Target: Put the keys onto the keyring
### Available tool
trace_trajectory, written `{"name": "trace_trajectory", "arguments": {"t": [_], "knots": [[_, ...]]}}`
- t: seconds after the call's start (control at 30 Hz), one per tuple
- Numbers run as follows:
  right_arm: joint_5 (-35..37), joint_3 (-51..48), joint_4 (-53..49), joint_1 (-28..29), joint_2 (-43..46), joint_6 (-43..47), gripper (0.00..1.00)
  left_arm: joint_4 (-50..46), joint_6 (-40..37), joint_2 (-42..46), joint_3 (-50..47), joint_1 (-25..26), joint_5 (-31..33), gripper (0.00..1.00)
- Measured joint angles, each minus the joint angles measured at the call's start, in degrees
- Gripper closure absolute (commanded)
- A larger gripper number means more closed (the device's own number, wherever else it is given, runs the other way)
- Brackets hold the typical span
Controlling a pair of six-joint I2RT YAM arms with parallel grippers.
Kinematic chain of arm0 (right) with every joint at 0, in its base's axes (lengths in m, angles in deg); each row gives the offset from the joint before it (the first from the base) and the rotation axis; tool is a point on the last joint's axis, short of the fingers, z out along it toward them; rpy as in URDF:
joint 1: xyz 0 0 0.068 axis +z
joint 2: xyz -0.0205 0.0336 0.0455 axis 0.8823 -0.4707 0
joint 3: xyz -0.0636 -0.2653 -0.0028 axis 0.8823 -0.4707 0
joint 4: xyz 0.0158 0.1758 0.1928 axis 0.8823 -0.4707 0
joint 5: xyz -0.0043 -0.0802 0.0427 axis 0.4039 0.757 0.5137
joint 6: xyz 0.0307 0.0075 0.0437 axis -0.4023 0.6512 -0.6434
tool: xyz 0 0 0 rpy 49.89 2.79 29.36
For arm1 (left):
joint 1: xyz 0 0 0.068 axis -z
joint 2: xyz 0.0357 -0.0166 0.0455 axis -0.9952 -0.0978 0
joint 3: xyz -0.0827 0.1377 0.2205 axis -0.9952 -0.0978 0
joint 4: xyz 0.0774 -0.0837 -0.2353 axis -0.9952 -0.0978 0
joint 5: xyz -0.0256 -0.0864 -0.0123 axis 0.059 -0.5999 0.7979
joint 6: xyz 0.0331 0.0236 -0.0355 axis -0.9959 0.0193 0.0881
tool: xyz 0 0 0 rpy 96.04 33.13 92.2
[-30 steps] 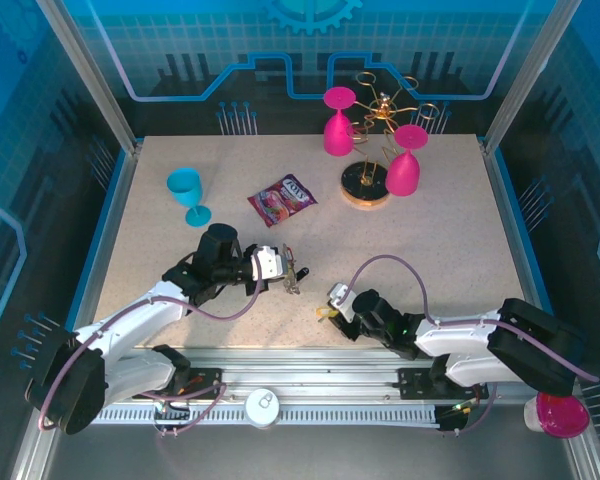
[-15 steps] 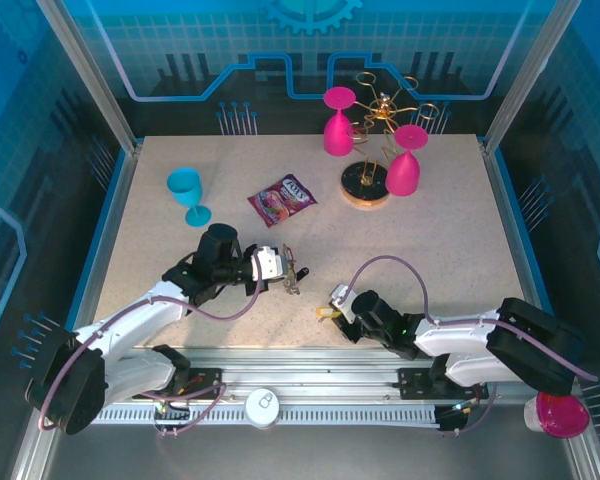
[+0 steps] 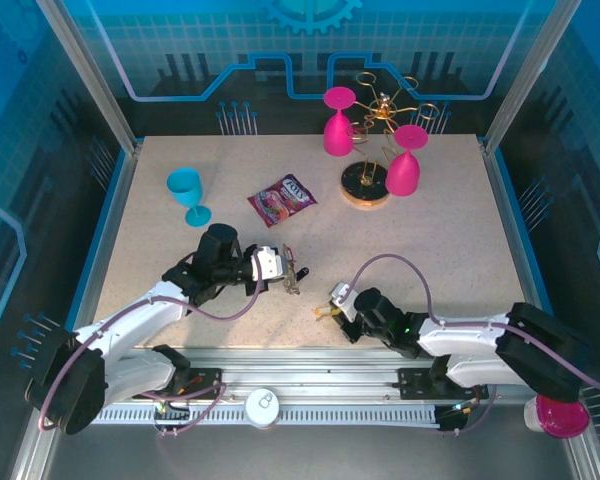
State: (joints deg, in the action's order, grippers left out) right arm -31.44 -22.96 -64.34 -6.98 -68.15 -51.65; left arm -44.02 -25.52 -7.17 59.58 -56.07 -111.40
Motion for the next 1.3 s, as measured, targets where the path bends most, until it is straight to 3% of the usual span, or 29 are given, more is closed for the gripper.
{"name": "trace_trajectory", "arguments": {"t": [0.27, 0.57, 0.8, 0.9, 1.3], "knots": [[-5.8, 6.6, -11.2, -5.8, 7.0, -2.0, 1.0, 0.0, -0.1, 0.0, 0.0, 0.0, 0.0, 1.0], [-7.7, 28.4, -45.0, -9.4, 4.3, -12.2, 1.0, 0.0, -0.2, 0.0, 0.0, 0.0, 0.0, 1.0], [-10.0, 35.3, -63.4, -10.8, 2.6, -13.3, 1.0, 0.0, -0.2, 0.0, 0.0, 0.0, 0.0, 1.0], [-11.8, 34.8, -63.3, -10.8, 2.9, -11.5, 1.0, -0.2, -0.6, 0.0, 0.0, 0.0, 0.0, 1.0], [-26.3, 29.6, -40.3, -13.9, 2.3, 4.5, 1.0, -0.7, -1.1, 0.0, 0.0, 0.0, -0.7, 1.0]]}}
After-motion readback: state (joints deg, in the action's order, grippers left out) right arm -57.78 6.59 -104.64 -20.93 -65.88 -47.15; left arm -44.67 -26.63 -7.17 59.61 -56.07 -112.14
